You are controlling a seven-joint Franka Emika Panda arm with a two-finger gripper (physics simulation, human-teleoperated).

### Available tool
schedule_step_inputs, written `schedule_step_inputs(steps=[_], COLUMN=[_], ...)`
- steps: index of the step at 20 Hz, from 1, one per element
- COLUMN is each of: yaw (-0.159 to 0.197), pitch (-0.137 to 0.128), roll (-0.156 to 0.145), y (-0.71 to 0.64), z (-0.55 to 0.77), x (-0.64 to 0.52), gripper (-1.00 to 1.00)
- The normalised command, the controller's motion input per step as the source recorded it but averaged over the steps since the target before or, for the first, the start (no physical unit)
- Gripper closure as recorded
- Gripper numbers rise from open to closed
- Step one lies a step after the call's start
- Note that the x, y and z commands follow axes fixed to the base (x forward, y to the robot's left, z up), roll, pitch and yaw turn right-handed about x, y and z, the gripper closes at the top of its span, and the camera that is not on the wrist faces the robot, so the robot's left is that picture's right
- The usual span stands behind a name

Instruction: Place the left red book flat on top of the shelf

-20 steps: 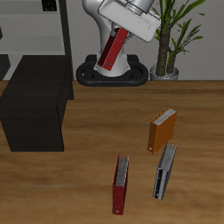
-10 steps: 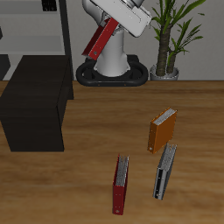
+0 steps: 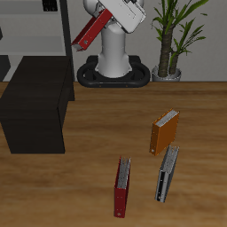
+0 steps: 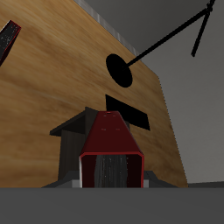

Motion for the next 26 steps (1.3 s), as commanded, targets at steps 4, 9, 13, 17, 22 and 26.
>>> schedule_step_inputs(steps=[4, 9, 13, 17, 22, 26], yaw=[0.029, 0.017, 0.010, -0.018, -0.029, -0.012], pitch=[-0.025, -0.002, 0.011, 0.030, 0.045, 0.002], roll=[-0.052, -0.056, -0.048, -0.086, -0.097, -0.069], y=[-0.34, -0.34, -0.28, -0.41, -0.43, -0.28], z=[0.02, -0.11, -0.13, -0.17, -0.15, -0.03], x=[0.07, 0.08, 0.13, 0.14, 0.13, 0.02], gripper=[1.00, 1.00, 1.00, 1.00, 1.00, 1.00])
